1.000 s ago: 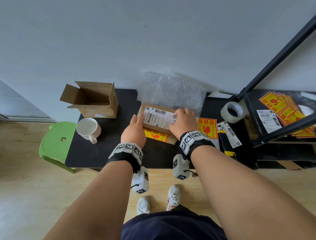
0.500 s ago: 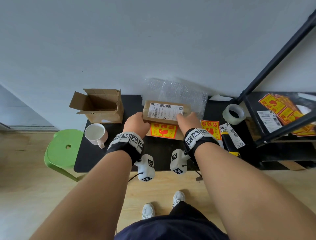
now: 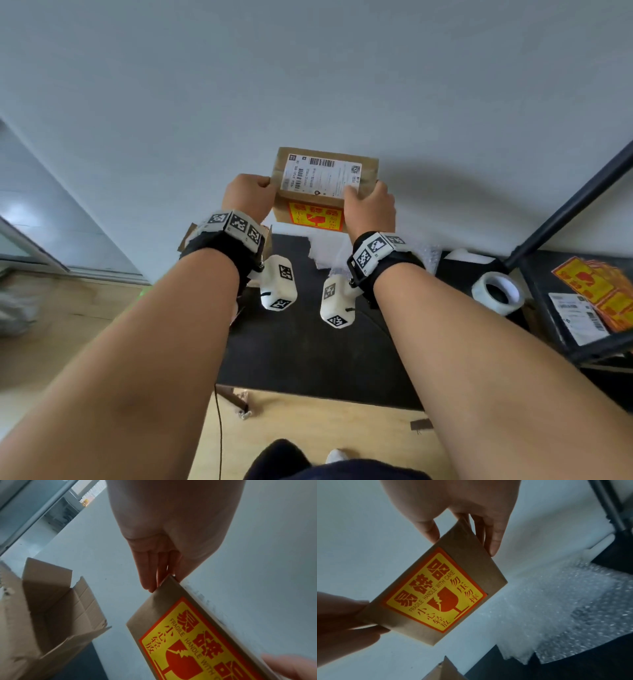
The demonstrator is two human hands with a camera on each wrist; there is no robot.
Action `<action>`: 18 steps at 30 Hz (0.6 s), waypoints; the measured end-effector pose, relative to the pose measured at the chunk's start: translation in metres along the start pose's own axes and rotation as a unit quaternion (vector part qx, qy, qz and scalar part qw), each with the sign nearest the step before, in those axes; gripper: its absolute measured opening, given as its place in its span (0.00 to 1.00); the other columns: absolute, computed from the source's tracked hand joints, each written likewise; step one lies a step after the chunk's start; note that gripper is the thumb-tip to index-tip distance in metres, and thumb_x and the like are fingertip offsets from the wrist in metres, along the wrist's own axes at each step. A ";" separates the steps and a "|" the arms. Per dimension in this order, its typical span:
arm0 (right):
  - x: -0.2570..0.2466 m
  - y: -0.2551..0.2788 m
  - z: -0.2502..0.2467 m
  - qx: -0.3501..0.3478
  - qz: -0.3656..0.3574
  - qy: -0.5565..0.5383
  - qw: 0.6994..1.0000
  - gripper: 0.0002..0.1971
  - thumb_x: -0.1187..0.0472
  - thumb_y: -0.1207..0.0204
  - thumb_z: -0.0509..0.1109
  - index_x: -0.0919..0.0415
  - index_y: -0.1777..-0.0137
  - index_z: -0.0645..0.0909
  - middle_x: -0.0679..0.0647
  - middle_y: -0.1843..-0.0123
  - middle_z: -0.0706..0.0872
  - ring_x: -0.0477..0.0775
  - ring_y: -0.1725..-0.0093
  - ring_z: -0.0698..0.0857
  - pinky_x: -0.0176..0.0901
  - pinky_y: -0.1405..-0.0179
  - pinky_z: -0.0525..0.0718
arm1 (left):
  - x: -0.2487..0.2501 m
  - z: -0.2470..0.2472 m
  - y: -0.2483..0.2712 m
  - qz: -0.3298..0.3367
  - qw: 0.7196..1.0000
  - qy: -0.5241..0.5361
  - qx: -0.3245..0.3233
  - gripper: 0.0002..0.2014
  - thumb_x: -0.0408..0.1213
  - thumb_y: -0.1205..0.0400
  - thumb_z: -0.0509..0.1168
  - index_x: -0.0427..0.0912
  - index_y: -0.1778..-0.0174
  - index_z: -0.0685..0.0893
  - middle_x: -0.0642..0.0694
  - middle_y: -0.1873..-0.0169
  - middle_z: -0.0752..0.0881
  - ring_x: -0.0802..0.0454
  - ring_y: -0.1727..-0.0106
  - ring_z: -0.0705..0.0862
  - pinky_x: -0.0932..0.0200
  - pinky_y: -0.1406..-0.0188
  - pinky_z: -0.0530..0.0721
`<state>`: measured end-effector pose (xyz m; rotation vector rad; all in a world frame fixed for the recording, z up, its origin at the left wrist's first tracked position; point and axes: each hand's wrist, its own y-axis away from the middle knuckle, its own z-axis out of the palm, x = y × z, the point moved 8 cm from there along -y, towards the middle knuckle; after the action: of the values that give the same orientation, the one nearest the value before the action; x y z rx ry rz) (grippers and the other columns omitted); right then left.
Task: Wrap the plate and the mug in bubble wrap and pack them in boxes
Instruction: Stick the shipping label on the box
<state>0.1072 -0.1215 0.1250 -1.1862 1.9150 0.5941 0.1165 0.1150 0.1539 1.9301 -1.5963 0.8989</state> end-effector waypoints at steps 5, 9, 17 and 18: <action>-0.026 -0.004 0.035 -0.022 -0.023 -0.030 0.999 0.26 0.46 0.24 0.63 0.59 0.29 0.70 0.57 0.37 0.79 0.61 0.42 0.82 0.59 0.43 0.84 | -0.011 -0.033 -0.032 -0.026 0.999 0.028 0.006 0.09 0.35 0.21 0.65 0.45 0.59 0.91 0.38 0.61 0.89 0.45 0.61 0.83 0.52 0.56 0.83; -0.040 -0.007 0.073 -0.044 -0.022 -0.033 0.998 0.22 0.46 0.26 0.64 0.57 0.36 0.74 0.53 0.41 0.83 0.58 0.46 0.84 0.57 0.46 0.86 | -0.041 -0.049 -0.063 -0.071 0.997 0.007 -0.014 0.07 0.30 0.23 0.68 0.44 0.60 0.90 0.41 0.61 0.88 0.46 0.60 0.83 0.50 0.48 0.87; -0.050 -0.006 0.146 -0.069 0.034 -0.018 0.997 0.19 0.47 0.31 0.62 0.54 0.42 0.76 0.51 0.44 0.86 0.56 0.47 0.85 0.57 0.48 0.87 | -0.116 -0.052 -0.126 -0.121 0.987 -0.052 -0.087 0.14 0.35 0.28 0.76 0.36 0.47 0.90 0.43 0.50 0.90 0.46 0.49 0.86 0.51 0.44 0.86; -0.049 -0.005 0.152 -0.076 0.044 -0.016 0.996 0.20 0.47 0.31 0.62 0.54 0.42 0.76 0.50 0.45 0.86 0.56 0.48 0.85 0.57 0.48 0.87 | -0.123 -0.048 -0.131 -0.123 0.984 -0.073 -0.107 0.15 0.37 0.28 0.77 0.37 0.47 0.90 0.44 0.48 0.89 0.47 0.48 0.87 0.53 0.47 0.86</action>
<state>0.1811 0.0114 0.0770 -1.1829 1.9310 0.8133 0.2225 0.2585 0.1019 2.0188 -1.4256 0.4751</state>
